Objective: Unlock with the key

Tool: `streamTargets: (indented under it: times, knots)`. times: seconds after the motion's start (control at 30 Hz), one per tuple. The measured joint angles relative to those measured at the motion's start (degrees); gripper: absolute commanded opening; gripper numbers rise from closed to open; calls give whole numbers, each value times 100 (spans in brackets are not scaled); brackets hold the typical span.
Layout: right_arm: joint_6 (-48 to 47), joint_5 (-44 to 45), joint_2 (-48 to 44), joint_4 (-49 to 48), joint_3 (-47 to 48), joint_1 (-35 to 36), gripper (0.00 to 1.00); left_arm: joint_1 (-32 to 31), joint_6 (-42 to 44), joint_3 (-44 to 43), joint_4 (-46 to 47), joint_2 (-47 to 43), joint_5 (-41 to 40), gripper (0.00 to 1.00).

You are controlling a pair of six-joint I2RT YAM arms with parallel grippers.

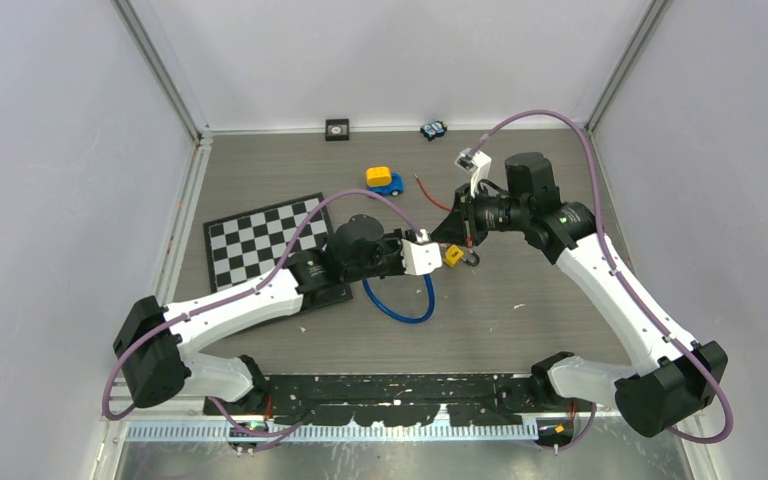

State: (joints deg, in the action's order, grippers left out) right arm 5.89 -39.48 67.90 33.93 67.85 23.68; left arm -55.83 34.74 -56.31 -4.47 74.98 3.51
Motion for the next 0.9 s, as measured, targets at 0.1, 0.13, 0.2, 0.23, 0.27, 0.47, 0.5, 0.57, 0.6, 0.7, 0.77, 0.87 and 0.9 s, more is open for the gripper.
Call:
streamTargets:
  times: [0.1,0.13,0.2,0.23,0.27,0.47,0.5,0.57,0.6,0.7,0.77,0.87,0.9]
  knots:
    - [-2,0,0,35,-4,0,0,0,0,0,0,0,-7,0]
    - [-4,0,-2,39,-4,0,0,-4,0,2,0,0,-7,0]
    - [-11,0,-2,39,-4,0,1,-4,0,4,4,0,-9,0]
    - [-15,0,-2,39,-4,0,0,-4,-2,11,20,0,-9,0]
    - [-15,0,-2,37,-4,0,0,-4,0,20,33,0,-9,0]
    - [-17,0,-4,33,-17,0,0,-4,-2,24,42,0,-28,0]
    - [-17,0,-4,31,-26,0,0,-4,-2,26,39,0,-35,0]
    - [-17,2,-4,35,-37,-2,0,-4,-2,31,44,0,-48,0]
    - [-17,0,-4,33,-42,-2,0,-4,-2,33,44,0,-52,0]
    - [-17,0,-7,31,-57,-7,0,-4,-2,33,46,0,-59,0]
    - [-13,-11,-11,35,-83,-7,0,-4,-4,33,55,0,-92,0]
    - [7,-22,-15,31,-109,-7,0,-4,-4,42,57,0,-101,0]
    - [13,-24,-15,17,-114,-7,0,-4,-4,42,57,0,-101,0]
